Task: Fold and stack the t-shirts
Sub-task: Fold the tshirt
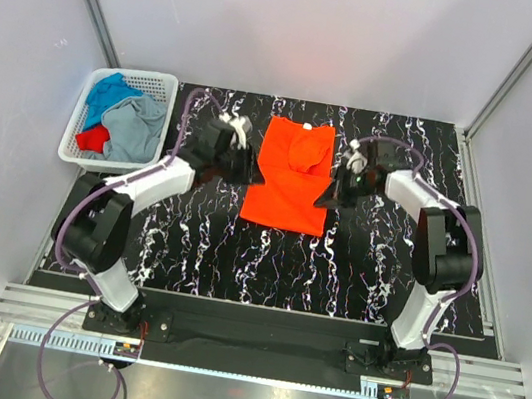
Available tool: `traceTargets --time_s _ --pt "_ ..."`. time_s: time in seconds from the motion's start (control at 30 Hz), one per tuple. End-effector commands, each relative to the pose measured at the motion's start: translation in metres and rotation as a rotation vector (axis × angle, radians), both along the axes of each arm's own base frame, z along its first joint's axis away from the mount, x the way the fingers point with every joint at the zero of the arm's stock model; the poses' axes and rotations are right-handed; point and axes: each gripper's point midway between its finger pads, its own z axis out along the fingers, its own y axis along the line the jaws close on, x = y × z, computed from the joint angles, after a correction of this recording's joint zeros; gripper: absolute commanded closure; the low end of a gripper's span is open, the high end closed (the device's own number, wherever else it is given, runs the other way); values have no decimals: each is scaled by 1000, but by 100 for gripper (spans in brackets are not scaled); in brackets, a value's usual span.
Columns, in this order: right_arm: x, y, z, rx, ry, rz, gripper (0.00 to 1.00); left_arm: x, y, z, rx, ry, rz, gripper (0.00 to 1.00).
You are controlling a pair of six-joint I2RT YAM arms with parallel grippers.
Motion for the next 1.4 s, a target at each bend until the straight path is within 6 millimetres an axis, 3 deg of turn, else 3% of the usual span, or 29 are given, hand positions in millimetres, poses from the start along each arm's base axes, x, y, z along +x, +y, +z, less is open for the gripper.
traceTargets --time_s 0.0,0.13,0.2,0.37,0.47,0.6,0.67,0.83,0.9,1.03,1.2,1.37 --pt "-22 13 -6 91 41 4 100 -35 -20 -29 -56 94 -73 58" --pt "-36 5 -49 43 108 -30 100 -48 -24 -57 -50 140 -76 58" --pt "-42 -3 -72 -4 138 -55 99 -52 -18 -82 -10 189 -53 58" --pt "-47 -13 -93 -60 155 -72 99 -52 10 -116 148 250 56 59" --pt "-51 -24 -101 -128 173 -87 100 -55 26 -124 223 269 106 59" --pt "-53 -30 -100 -151 177 -101 99 -56 30 -116 236 253 109 58" --pt "-56 -30 -98 -152 183 -96 97 -57 24 -100 199 242 88 57" --pt "-52 -30 -62 -136 118 -110 87 -57 10 -37 91 159 36 50" --pt "-48 -30 -46 -134 92 -120 87 -53 11 -24 85 142 38 46" --pt "-47 -27 -40 -110 95 -123 84 -56 13 -41 71 220 33 47" --pt "-59 -33 -62 -146 129 -127 81 -61 17 -65 70 268 47 47" --pt "-67 -44 -94 -223 192 -151 85 -65 27 -81 111 290 91 48"
